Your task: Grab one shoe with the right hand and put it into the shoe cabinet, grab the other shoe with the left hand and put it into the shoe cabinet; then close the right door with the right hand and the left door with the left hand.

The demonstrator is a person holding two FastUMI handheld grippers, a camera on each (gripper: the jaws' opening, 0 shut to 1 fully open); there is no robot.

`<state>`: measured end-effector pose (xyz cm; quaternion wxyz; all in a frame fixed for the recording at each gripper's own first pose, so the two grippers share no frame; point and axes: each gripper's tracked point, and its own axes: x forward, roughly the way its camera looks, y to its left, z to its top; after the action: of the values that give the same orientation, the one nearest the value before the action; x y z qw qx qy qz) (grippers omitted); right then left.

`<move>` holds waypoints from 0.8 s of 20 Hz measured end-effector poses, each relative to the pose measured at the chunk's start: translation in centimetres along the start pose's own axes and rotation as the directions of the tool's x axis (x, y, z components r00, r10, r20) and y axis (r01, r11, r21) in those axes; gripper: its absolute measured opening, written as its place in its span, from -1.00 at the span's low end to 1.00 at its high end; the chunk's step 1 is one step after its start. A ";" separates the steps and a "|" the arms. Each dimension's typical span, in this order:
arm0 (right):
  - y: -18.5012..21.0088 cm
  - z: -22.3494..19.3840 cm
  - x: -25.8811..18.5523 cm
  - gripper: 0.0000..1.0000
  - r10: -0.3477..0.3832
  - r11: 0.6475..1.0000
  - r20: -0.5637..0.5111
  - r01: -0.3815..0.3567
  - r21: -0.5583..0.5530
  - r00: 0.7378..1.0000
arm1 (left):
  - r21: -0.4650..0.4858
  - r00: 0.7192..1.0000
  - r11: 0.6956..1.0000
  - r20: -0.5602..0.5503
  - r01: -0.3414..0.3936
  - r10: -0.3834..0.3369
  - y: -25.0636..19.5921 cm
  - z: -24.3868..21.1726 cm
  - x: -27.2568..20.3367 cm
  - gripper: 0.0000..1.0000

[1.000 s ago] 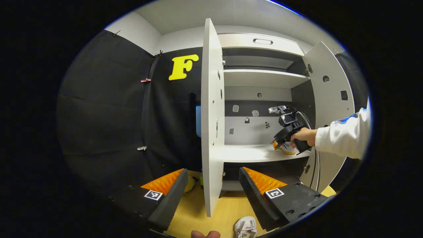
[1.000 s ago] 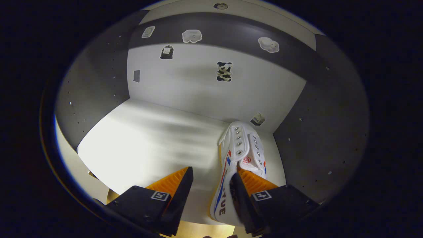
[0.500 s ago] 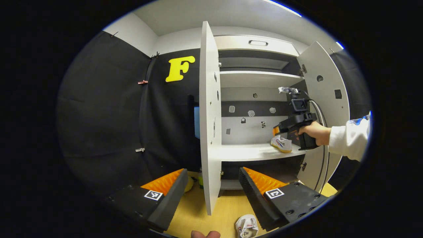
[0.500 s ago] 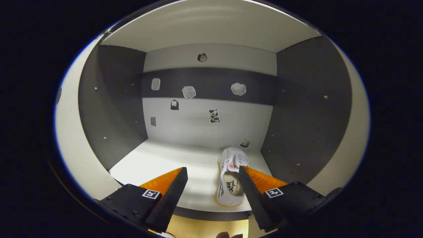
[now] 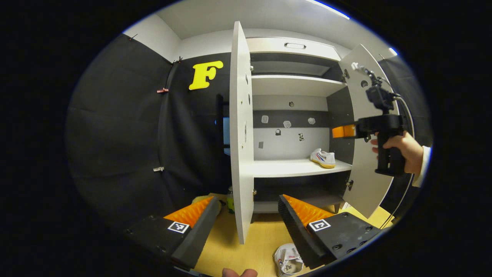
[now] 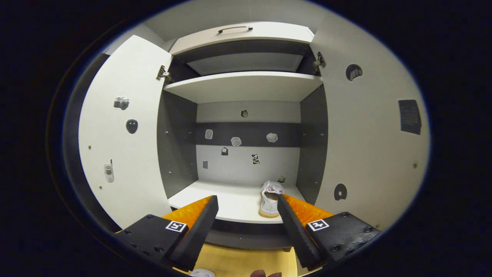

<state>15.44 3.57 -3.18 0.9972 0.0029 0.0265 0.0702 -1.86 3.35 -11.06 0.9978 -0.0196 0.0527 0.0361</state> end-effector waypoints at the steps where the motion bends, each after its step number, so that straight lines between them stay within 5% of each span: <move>1: 0.1 -0.2 -1.5 0.95 0.001 1.000 0.004 -0.001 0.005 1.000 | 0.003 1.000 1.000 -0.006 0.013 -0.013 -0.3 -1.2 0.0 0.94; 6: 0.3 -1.3 -8.4 0.95 -0.006 1.000 0.033 0.006 0.010 0.999 | 0.069 0.985 0.986 -0.099 0.150 -0.143 -4.1 -9.8 -0.2 0.93; 10: -0.9 -0.6 -10.8 0.96 -0.021 1.000 0.028 0.021 -0.004 0.999 | 0.095 0.932 0.964 -0.296 0.247 -0.210 -6.8 -20.2 -1.6 0.94; 16: -3.5 1.0 -12.6 0.95 -0.057 0.998 0.036 0.057 0.018 0.998 | 0.029 0.868 0.961 -0.438 0.276 -0.236 -9.2 -30.1 -1.0 0.77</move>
<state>3.55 -1.63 -1.55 0.9990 0.0118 0.0089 0.0415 -5.32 -7.18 -40.52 0.9572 0.0115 0.2698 -0.1043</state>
